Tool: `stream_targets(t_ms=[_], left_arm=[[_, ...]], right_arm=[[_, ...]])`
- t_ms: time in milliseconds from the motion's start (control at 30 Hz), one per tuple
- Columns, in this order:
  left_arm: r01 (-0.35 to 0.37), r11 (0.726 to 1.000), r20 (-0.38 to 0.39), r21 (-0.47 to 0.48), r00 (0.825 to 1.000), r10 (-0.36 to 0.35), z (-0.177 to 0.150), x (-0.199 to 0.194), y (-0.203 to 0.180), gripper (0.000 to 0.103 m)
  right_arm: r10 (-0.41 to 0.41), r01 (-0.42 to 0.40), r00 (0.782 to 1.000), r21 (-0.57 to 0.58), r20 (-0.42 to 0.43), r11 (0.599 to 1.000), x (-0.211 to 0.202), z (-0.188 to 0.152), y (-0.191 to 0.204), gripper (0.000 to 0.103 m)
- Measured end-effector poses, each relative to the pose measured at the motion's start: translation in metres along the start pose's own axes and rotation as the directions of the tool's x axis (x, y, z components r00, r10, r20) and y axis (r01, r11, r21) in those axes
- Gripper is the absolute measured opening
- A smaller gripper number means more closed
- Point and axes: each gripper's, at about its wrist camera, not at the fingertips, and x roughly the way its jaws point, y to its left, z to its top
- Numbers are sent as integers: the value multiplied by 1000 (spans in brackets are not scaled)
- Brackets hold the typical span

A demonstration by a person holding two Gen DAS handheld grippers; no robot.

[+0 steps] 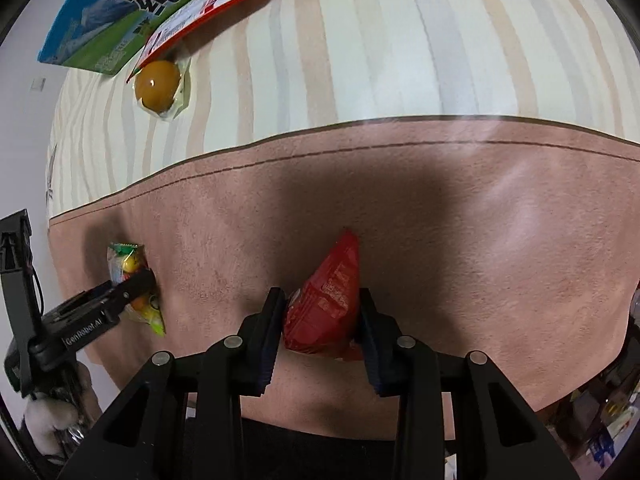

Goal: Organize snacks
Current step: 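Carry both packets into the box and open both tools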

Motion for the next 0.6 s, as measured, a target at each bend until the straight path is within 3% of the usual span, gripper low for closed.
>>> stream_targets(t_ms=[300, 500, 600], left_arm=[[-29, 1000, 3, -1, 1000, 29, 13, 21, -11, 50], [-31, 1000, 18, -2, 999, 31, 16, 19, -17, 50], [-39, 999, 35, -5, 999, 39, 3, 8, -18, 47]], right_arm=[[2, -2, 1000, 13, -23, 1000, 5, -2, 7, 51], [-23, 23, 1000, 3, -21, 1000, 16, -4, 18, 50], [-56, 56, 998, -12, -3, 998, 19, -6, 27, 41]])
